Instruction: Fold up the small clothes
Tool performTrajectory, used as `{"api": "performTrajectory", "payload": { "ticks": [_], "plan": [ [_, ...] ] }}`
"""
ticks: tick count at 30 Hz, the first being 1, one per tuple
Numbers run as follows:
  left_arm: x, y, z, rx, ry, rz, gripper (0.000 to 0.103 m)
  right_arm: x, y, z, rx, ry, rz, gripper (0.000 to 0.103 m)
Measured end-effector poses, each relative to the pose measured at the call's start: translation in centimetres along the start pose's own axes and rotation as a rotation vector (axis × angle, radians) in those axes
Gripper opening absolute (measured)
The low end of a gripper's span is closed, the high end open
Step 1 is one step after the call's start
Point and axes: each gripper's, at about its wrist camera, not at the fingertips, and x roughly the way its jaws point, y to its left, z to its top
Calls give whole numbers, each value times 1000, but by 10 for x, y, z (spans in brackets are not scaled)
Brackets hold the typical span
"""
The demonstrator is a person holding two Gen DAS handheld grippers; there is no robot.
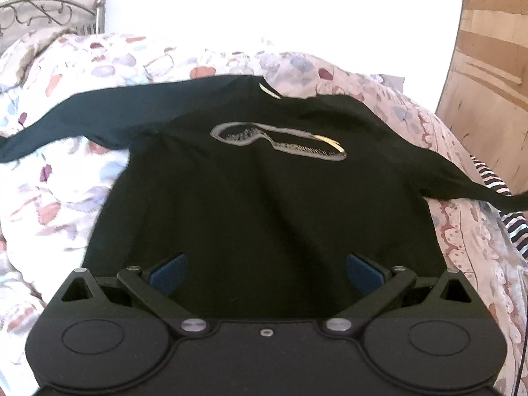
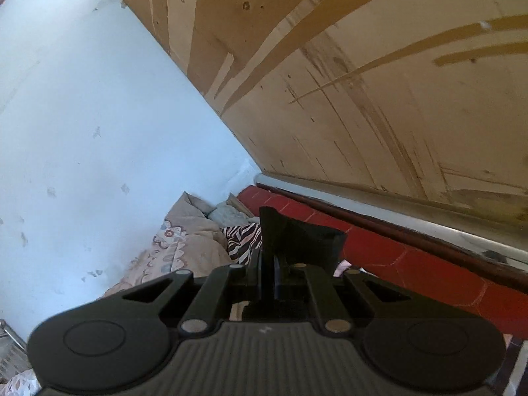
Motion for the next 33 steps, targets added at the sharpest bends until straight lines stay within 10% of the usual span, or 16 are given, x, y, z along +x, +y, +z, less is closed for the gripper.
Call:
{"api": "performTrajectory", "payload": {
  "ticks": [7, 19, 33],
  "plan": [
    [-11, 24, 1, -34, 0, 36, 102, -22, 44, 2, -93, -22, 29, 8],
    [-21, 68, -3, -95, 26, 46, 102, -49, 249, -17, -339, 17, 320, 8],
    [-50, 143, -6, -205, -18, 103, 102, -83, 431, -203, -507, 199, 619, 8]
  ]
}}
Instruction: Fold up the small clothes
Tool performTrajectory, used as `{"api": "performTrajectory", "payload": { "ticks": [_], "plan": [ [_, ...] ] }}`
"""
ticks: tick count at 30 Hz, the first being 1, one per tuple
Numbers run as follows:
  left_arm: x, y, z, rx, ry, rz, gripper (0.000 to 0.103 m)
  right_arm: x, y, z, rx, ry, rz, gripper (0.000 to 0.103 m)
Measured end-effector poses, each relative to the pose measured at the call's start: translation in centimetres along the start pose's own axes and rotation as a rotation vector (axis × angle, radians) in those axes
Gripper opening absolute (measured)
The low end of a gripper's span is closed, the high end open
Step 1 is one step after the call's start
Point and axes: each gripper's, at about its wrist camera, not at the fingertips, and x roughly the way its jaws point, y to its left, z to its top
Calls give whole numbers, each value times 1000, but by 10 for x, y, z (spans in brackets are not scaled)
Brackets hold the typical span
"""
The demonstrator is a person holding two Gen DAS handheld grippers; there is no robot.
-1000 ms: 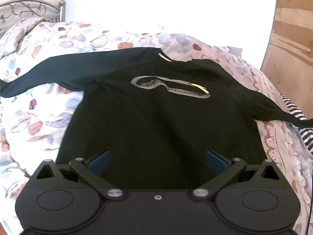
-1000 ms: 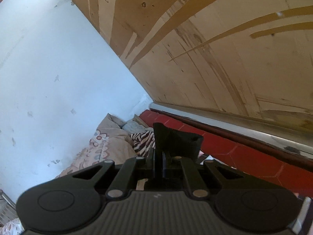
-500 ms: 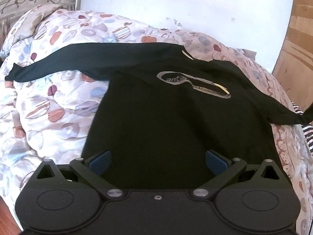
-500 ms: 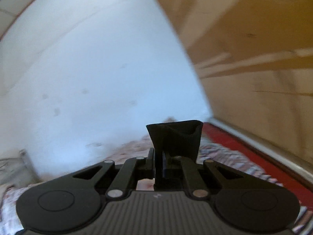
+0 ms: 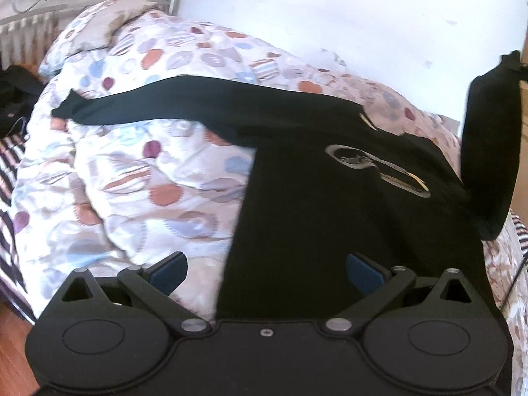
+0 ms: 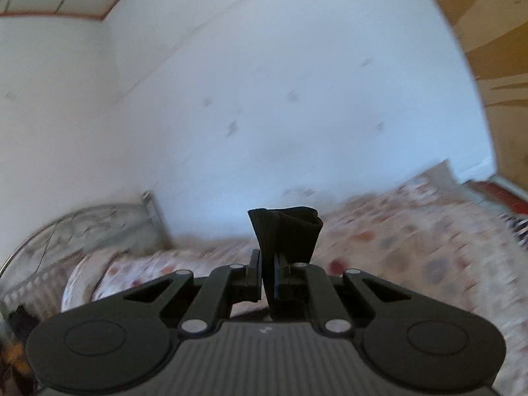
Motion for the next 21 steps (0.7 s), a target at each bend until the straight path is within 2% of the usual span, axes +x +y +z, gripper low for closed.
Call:
{"api": "performTrajectory", "payload": {
  "ticks": [4, 10, 14, 17, 20, 21],
  "plan": [
    [-2, 20, -1, -34, 0, 27, 102, 17, 56, -75, -63, 81, 26, 8],
    [-7, 44, -2, -63, -7, 69, 102, 22, 123, -196, -201, 277, 47, 8],
    [-8, 56, -2, -79, -9, 94, 102, 0, 144, -240, -271, 351, 50, 8],
    [-6, 61, -3, -90, -9, 107, 102, -13, 150, -258, -329, 384, 59, 9],
    [-2, 61, -2, -94, -8, 107, 102, -27, 147, -263, -336, 412, 86, 24],
    [-2, 60, -2, -92, -10, 102, 102, -34, 143, -261, -337, 410, 96, 43]
  ]
}}
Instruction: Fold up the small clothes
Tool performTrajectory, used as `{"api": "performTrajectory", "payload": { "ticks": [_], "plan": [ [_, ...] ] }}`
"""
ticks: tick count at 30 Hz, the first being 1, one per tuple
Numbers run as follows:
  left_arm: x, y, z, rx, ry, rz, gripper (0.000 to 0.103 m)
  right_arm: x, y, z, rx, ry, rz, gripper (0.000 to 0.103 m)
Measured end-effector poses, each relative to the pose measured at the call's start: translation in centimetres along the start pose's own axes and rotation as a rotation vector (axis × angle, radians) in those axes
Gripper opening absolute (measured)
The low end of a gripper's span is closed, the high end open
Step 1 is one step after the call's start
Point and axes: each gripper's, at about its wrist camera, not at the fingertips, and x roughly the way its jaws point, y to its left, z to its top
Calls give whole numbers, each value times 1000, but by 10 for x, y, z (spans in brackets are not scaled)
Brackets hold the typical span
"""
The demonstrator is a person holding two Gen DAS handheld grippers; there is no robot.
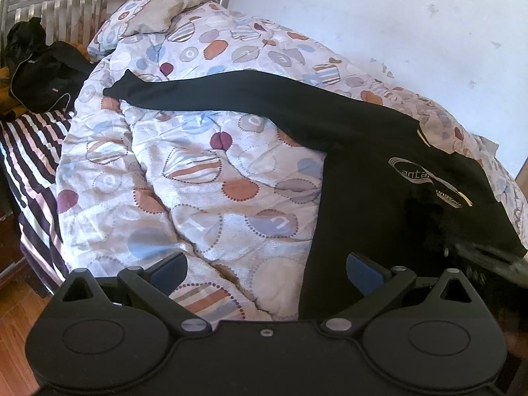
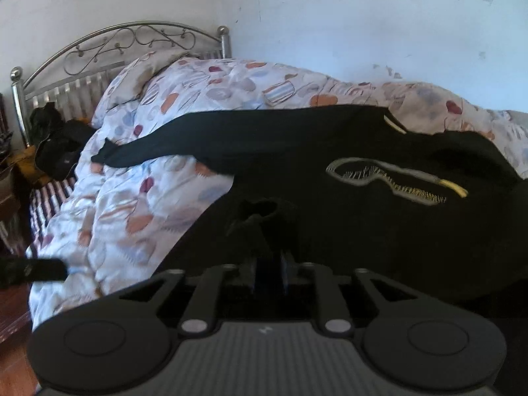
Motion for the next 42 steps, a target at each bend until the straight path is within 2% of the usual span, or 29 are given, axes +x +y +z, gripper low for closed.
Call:
{"api": "performTrajectory", "payload": {
  "ticks": [1, 3, 7, 11, 16, 17, 19, 24, 28, 32, 33, 35, 36, 39, 40, 42],
  "plan": [
    [1, -1, 0, 2, -4, -5, 102, -6, -5, 0, -7, -9, 3, 59],
    [3, -5, 1, 12, -9, -16, 102, -22, -13, -2, -38, -28, -12, 66],
    [12, -23, 6, 50, -22, -48, 102, -57, -45, -5, -79, -61, -85, 95],
    [33, -50, 11, 95, -33, -101, 102, -85, -94, -11, -89, -52, -215, 103],
    [74, -90, 11, 164, -16, -122, 102, -92, -162, -17, -116, 21, -423, 102],
    [82, -96, 10, 175, -8, -119, 102, -90, -174, -18, -127, 38, -459, 100],
    [94, -106, 8, 195, 6, -111, 102, -82, -196, -18, -145, 67, -514, 86],
    [114, -117, -3, 217, 55, -85, 102, -50, -229, -16, -278, 123, -605, 62],
    [121, -116, -9, 229, 78, -76, 102, -24, -237, -16, -414, 177, -617, 51],
    [123, -116, -13, 239, 79, -73, 102, -9, -235, -13, -538, 206, -618, 46],
    [124, -116, -13, 240, 79, -72, 102, -6, -236, -13, -560, 209, -615, 40],
    [124, -116, -13, 240, 80, -72, 102, -2, -235, -12, -588, 220, -598, 19],
    [124, -115, -13, 239, 80, -71, 102, -2, -235, -13, -588, 224, -598, 8],
    [124, -115, -14, 239, 81, -70, 102, -13, -235, -15, -535, 176, -621, 7],
    [125, -114, -14, 238, 85, -69, 102, -19, -235, -16, -493, 151, -634, 7],
    [127, -114, -14, 231, 93, -70, 103, -34, -242, -19, -299, 92, -637, 6]
  ]
}}
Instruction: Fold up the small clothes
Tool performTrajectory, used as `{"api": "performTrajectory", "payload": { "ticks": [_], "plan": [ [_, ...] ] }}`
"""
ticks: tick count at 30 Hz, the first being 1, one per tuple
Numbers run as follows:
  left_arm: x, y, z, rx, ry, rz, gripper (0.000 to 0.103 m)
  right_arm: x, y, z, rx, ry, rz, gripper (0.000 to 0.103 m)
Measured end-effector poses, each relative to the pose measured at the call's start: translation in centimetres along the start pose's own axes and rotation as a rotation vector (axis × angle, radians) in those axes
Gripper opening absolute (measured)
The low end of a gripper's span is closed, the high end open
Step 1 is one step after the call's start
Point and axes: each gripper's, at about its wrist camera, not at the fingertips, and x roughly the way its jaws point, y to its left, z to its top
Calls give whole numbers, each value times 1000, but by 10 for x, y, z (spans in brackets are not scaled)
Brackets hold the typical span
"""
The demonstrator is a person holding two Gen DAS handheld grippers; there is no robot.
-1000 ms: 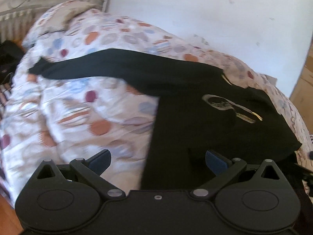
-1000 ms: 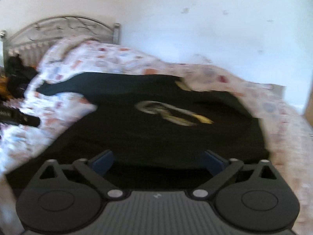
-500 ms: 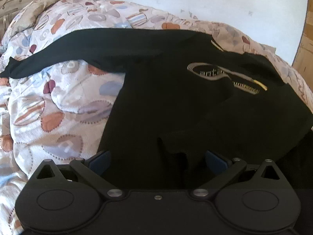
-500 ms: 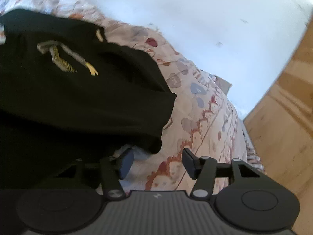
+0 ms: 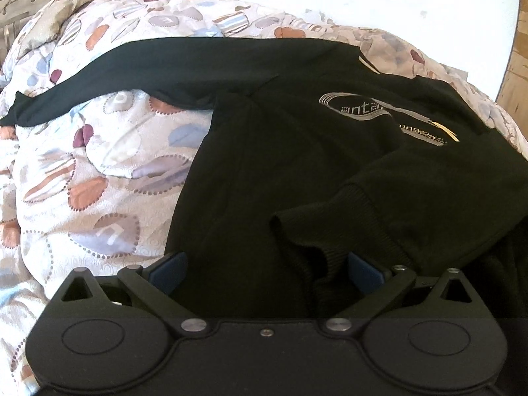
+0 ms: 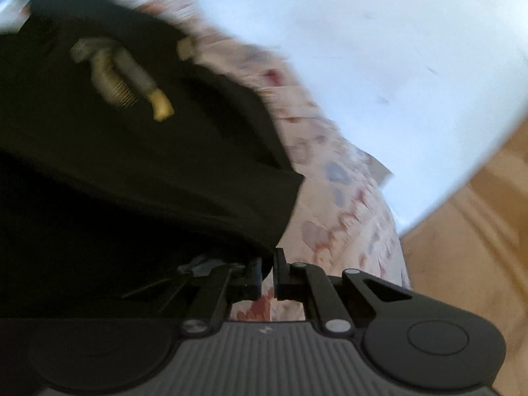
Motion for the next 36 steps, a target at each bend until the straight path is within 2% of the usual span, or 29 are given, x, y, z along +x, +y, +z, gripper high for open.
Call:
{"api": "performTrajectory", "payload": {
  "ticks": [2, 4, 11, 12, 13, 15, 17, 21, 22, 25, 32, 34, 36],
  "plan": [
    [1, 1, -1, -8, 4, -1, 103, 2, -11, -11, 221, 29, 51, 6],
    [1, 0, -2, 0, 7, 3, 103, 6, -12, -20, 309, 56, 76, 6],
    [-8, 8, -1, -2, 26, -8, 102, 5, -12, -17, 336, 69, 82, 9],
    [-11, 10, 1, -1, 26, -14, 102, 4, -14, -18, 339, 68, 83, 16],
    [-15, 12, 2, 0, 22, -17, 102, 1, -15, -18, 343, 65, 81, 29],
    [-24, 19, 6, 3, 2, -11, 102, -12, -14, -21, 346, 56, 69, 47],
    [-34, 29, 11, 12, -20, -3, 102, -23, -14, -21, 347, 50, 70, 53],
    [-46, 59, 20, 24, -56, 54, 102, -49, -12, -17, 389, 24, 97, 93],
    [-47, 69, 22, 20, -61, 76, 102, -58, -11, -16, 408, 6, 120, 97],
    [-47, 109, 30, -17, -79, 146, 102, -80, -4, -11, 459, -21, 178, 103],
    [-37, 218, 54, -74, -175, 346, 102, -126, 35, 3, 552, -90, 330, 103],
    [-28, 248, 66, -49, -195, 395, 102, -131, 53, 9, 565, -89, 364, 103],
    [-18, 270, 78, 40, -206, 435, 102, -133, 73, 15, 557, -87, 395, 103]
  ]
}}
